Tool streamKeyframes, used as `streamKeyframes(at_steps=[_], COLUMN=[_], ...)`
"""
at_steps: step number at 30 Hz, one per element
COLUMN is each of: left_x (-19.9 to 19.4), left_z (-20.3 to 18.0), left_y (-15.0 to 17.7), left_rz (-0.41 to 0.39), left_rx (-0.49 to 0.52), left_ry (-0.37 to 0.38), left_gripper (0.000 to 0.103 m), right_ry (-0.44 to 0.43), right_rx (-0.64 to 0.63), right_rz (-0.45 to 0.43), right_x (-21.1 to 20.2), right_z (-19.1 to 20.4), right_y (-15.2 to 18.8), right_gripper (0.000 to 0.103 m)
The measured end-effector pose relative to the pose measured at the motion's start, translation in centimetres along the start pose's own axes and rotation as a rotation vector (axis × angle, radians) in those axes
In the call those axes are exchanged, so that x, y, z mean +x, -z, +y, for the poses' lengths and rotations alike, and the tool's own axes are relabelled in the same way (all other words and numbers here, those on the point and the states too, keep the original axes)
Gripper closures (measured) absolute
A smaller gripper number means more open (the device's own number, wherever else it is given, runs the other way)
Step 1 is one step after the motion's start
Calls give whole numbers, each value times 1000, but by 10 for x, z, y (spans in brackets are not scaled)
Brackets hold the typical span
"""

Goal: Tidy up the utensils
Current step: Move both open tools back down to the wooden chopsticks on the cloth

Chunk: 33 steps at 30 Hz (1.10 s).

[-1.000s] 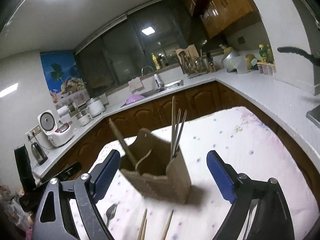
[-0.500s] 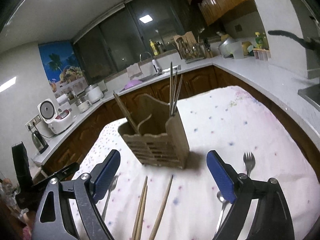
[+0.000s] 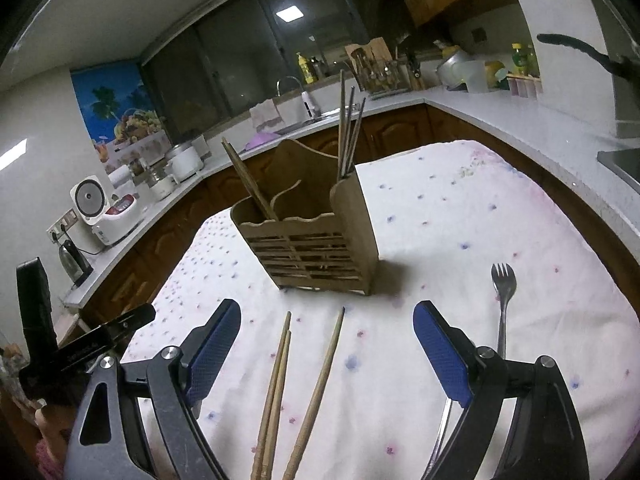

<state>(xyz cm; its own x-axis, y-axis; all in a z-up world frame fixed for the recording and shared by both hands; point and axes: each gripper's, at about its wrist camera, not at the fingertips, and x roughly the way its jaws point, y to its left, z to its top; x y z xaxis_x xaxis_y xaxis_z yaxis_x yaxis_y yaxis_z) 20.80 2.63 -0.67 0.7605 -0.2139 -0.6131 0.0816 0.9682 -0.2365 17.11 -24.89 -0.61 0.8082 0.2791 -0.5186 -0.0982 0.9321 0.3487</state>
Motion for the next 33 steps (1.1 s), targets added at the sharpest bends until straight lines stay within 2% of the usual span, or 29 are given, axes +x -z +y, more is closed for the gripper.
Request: streamKeyframes(at_steps=[14, 19, 24, 30, 33], left_x=[37, 53, 74, 104, 119], left_z=[-15, -24, -32, -44, -53], left_y=[2, 1, 1, -1, -3], left_rz=[115, 146, 200, 268, 297], left_rx=[41, 62, 77, 101, 123], left_ry=[9, 16, 30, 57, 70], left_gripper=[24, 27, 41, 52, 55], right_ry=[34, 50, 54, 36, 37], right_rx=[-11, -1, 4, -12, -14], right_rz=[84, 109, 142, 198, 213], right_x=[30, 37, 48, 70, 79], right_z=[-7, -15, -19, -14, -13], right_y=[8, 10, 10, 11, 10], right_gripper=[15, 23, 39, 56, 59])
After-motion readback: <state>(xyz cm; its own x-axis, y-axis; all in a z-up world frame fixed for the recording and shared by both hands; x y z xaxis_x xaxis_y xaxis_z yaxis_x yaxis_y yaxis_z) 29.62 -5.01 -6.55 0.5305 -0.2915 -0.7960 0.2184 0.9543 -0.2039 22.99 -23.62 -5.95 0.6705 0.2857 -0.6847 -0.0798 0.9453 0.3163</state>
